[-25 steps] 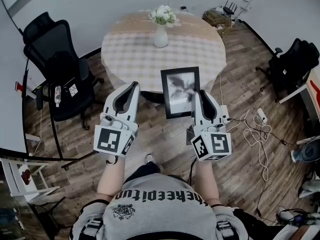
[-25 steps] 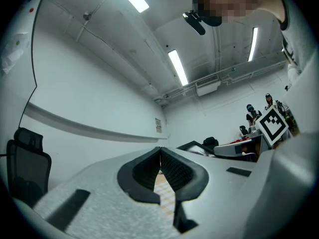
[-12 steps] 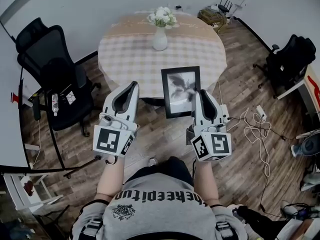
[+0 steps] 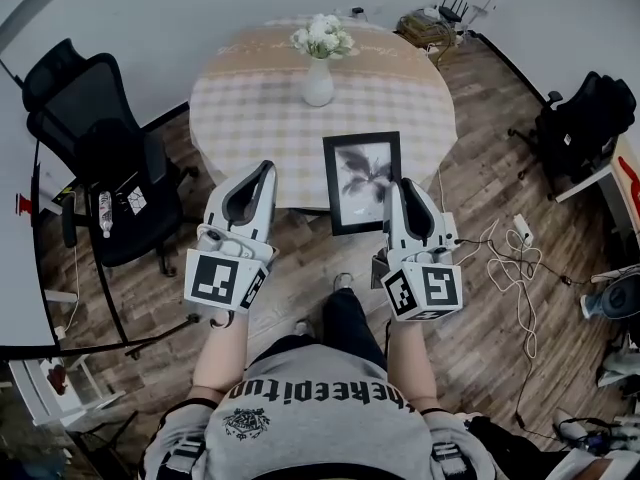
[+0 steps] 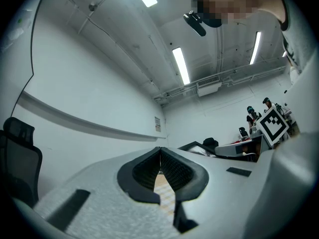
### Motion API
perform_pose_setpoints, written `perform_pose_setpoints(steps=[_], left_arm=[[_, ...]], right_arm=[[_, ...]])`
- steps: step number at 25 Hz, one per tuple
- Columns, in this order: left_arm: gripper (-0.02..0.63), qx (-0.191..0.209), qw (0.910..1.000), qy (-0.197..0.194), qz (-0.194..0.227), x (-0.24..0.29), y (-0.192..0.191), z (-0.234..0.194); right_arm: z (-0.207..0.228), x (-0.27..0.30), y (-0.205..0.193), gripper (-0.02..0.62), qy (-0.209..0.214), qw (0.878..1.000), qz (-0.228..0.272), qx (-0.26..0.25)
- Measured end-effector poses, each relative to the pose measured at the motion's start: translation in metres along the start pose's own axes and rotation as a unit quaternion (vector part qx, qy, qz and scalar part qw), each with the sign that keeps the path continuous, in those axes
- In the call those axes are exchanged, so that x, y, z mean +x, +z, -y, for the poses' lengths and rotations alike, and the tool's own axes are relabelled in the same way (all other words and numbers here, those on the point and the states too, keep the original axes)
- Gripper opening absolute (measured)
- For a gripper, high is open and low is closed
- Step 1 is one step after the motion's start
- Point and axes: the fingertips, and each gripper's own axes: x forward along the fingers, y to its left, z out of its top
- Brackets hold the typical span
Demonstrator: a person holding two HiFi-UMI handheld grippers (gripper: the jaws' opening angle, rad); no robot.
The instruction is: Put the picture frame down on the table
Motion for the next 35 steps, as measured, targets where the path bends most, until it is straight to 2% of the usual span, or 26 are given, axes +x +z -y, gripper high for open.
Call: perform_pose_setpoints(steps=[17, 35], left_arm=[[0.015, 0.007, 0.998, 0.058, -0.023, 0.101, -0.036, -0.03], [0.015, 0.009, 0.9907, 0.12, -0.064, 0.147, -0.079, -0.041]], right_arm=[[0.066, 0.119, -0.032, 0.061, 0.055, 0.997, -0.05, 0.017], [0.112, 0.185, -0.109, 0.061, 0.099, 0.985, -0.136, 0.048]])
